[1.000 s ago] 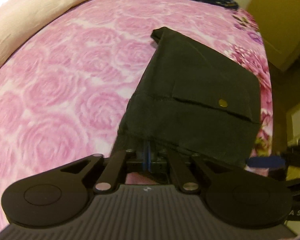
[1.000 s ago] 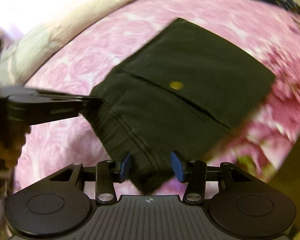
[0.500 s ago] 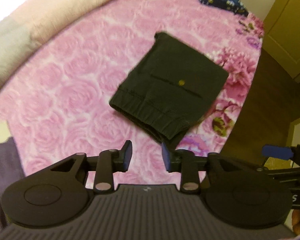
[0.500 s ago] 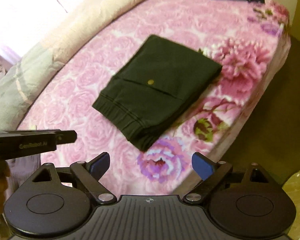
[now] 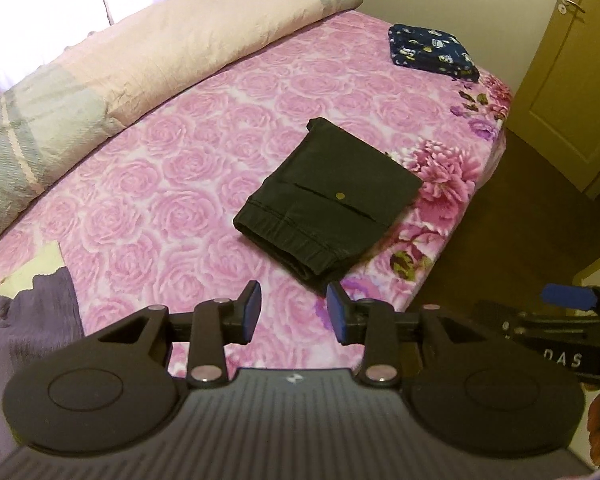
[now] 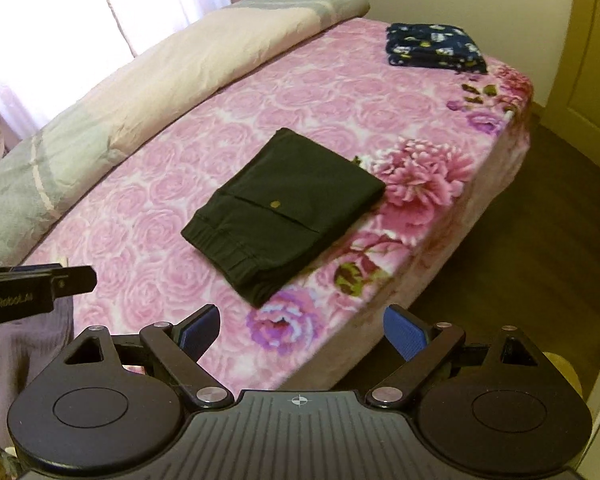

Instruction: Fold clothes

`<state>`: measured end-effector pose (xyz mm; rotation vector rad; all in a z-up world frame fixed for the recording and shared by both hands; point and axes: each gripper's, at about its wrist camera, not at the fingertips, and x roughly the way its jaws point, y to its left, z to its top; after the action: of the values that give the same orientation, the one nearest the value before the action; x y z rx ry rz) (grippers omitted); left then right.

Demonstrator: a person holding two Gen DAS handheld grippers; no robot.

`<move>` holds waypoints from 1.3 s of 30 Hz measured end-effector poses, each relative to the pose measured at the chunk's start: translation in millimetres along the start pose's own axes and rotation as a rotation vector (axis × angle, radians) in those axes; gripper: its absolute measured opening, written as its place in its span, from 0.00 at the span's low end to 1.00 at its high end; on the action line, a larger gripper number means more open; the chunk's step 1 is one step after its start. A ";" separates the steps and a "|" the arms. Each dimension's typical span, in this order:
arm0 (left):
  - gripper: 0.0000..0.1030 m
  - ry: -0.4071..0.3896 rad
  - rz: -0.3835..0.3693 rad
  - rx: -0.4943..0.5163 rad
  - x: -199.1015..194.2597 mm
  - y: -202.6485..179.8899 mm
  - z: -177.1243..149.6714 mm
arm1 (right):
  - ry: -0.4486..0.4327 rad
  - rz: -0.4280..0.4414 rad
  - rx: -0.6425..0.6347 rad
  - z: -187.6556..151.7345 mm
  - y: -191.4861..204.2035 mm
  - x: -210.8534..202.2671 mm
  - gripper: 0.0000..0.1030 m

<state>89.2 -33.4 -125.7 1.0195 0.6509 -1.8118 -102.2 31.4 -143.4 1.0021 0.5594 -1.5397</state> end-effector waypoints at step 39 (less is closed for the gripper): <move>0.47 0.042 -0.006 0.027 -18.2 -16.9 -14.1 | 0.069 -0.023 -0.034 -13.3 11.7 -16.4 0.89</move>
<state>83.2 -6.8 -117.2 1.0774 0.6567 -1.8129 -87.6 48.3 -134.6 1.0293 0.6459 -1.5154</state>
